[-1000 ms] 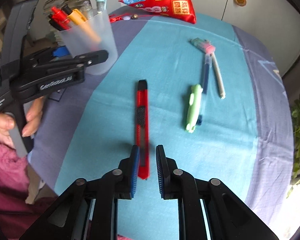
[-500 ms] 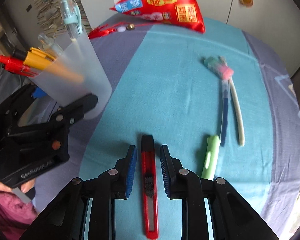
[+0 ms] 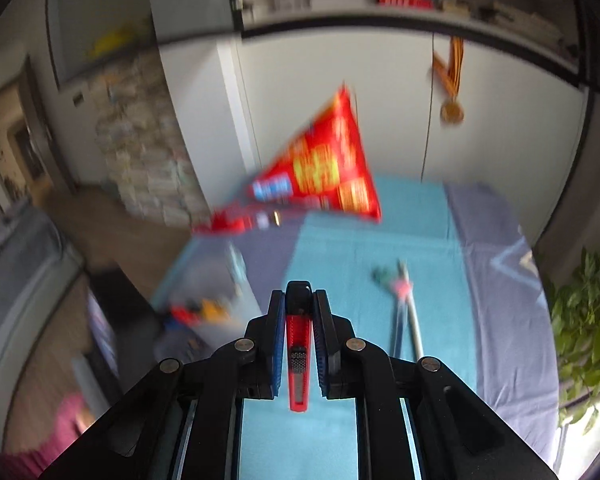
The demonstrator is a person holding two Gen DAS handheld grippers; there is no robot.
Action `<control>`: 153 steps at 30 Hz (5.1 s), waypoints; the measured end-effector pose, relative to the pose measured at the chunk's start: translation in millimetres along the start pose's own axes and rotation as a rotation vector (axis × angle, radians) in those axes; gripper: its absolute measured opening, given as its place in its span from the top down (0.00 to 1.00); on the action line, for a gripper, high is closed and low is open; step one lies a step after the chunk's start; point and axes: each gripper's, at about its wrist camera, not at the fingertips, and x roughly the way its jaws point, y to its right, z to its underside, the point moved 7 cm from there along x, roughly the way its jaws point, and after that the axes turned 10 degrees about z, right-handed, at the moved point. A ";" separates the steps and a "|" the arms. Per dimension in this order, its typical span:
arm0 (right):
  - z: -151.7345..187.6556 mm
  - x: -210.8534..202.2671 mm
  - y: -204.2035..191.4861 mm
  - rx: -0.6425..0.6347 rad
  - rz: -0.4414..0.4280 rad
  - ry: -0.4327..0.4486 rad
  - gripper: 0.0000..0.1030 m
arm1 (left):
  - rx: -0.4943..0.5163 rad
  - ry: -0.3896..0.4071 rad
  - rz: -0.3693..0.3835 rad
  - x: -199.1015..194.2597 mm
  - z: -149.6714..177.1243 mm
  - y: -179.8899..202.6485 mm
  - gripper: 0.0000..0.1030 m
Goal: Organize stationery
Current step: 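Carry the red box cutter with the right gripper and drop it into the cup, then move the open right gripper toward the green highlighter on the table, then grasp the green highlighter with the right gripper and drop it into the cup, then grasp the clear blue-ink pen with the right gripper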
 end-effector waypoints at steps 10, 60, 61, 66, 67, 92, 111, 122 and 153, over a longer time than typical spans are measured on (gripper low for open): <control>-98.5 -12.9 -35.6 0.078 -0.119 0.162 0.86 | 0.000 -0.003 0.000 0.7 0.3 0.1 0.32; 123.9 64.4 49.1 0.100 0.103 -0.289 0.84 | 0.018 0.124 0.023 -20.5 -6.6 7.2 0.33; 128.8 66.9 48.6 0.098 0.105 -0.296 0.84 | 0.018 0.124 0.023 -20.5 -6.6 7.2 0.33; 134.1 76.5 56.1 0.122 0.119 -0.307 0.84 | 0.017 0.122 0.022 -20.3 -6.4 7.0 0.33; 136.9 79.4 56.7 0.124 0.120 -0.320 0.84 | 0.017 0.123 0.021 -20.3 -6.4 6.8 0.33; -27.8 -19.5 -35.6 0.027 -0.175 0.098 0.88 | 0.012 0.120 0.023 -20.2 -4.9 5.4 0.32; -8.4 31.5 -47.5 0.029 -0.176 -0.050 0.88 | 0.011 0.116 0.023 -20.0 -4.3 4.2 0.32; 78.2 57.1 66.6 0.059 0.183 -0.202 0.88 | 0.012 0.110 0.021 -20.0 -3.7 3.7 0.32; 159.1 40.1 50.5 -0.029 0.052 -0.319 0.92 | 0.011 0.101 0.019 -19.0 -2.7 3.8 0.32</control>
